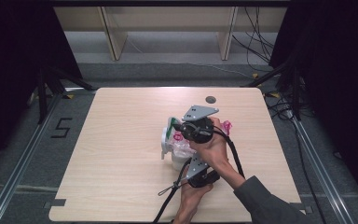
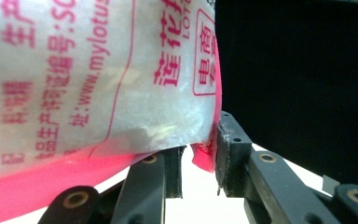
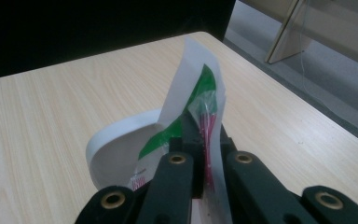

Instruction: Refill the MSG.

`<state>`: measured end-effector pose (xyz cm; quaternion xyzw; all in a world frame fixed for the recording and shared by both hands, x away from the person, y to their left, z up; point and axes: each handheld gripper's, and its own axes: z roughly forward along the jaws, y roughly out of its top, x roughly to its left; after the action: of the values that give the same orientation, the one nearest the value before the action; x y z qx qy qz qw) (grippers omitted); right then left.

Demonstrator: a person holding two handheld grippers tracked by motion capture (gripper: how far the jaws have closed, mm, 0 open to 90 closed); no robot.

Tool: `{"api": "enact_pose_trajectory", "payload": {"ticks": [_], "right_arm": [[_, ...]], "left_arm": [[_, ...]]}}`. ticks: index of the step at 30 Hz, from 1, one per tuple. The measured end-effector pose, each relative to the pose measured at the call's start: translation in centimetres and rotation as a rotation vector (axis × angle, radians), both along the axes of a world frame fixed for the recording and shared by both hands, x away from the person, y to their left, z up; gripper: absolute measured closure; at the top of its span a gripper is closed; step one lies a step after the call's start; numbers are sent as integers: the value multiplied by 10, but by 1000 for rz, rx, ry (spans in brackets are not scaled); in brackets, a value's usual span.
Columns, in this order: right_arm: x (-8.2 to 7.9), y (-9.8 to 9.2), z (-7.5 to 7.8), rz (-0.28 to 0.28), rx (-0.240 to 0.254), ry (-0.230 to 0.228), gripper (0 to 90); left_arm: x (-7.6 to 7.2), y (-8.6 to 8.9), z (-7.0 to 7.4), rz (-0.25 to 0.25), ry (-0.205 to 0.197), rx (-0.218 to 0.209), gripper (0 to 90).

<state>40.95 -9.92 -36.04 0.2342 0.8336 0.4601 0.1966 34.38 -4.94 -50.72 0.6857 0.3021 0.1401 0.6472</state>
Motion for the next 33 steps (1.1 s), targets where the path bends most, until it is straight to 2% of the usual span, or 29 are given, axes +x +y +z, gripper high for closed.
{"api": "enact_pose_trajectory", "payload": {"ticks": [1, 2, 4, 6, 7, 8, 9, 10, 12, 13, 14, 15, 16, 19, 20, 21, 23, 27, 33], "right_arm": [[0, -1, 0, -5, 9, -1, 900], [0, -3, 0, 1, 18, 22, 900], [-1, -6, 1, -2, 44, 14, 900], [-2, -9, 2, -1, 62, 29, 900], [-2, -10, 2, -8, 78, 6, 900], [-2, -12, 3, 6, 76, 4, 900], [-4, -13, 3, -6, 101, 20, 900], [-4, -16, 5, 0, 107, 18, 900], [-6, -19, 6, 5, 132, 22, 900], [-9, -21, 7, -18, 161, 44, 900], [-8, -24, 7, -14, 181, 31, 900], [-7, -28, 8, -7, 192, 13, 900], [-7, -30, 9, -1, 200, 18, 900], [-11, -37, 11, -11, 250, 31, 900], [-12, -40, 12, -11, 260, 12, 900], [-14, -42, 13, -17, 271, 32, 900], [-13, -48, 14, -19, 284, 16, 900], [-14, -56, 13, -24, 334, 24, 900], [-18, -69, 11, -41, 390, 17, 900]], "left_arm": [[0, 0, 0, 2, 3, 5, 741], [1, 0, -1, -3, 6, -14, 741], [0, 0, -1, 3, 12, -4, 740], [1, 2, -2, 1, 12, 24, 740], [1, 2, -2, 5, 16, 30, 740], [1, 2, -2, 7, 23, 33, 738], [1, 2, -2, 6, 28, 25, 736], [1, 3, -3, 7, 31, 21, 734], [0, 3, -2, 13, 36, 34, 733], [0, 3, -2, 18, 43, 34, 732], [0, 0, -3, 19, 51, -29, 731], [-1, 0, -3, 19, 55, -37, 730], [-1, -1, -3, 16, 51, -44, 729], [-1, 1, -3, 22, 60, -15, 721], [0, 1, -4, 16, 64, -38, 721], [-1, 1, -4, 24, 64, -33, 717], [-1, 1, -5, 22, 64, -36, 712], [-1, 1, -5, 23, 71, -4, 706], [-1, 2, -7, 16, 86, 4, 682]]}}
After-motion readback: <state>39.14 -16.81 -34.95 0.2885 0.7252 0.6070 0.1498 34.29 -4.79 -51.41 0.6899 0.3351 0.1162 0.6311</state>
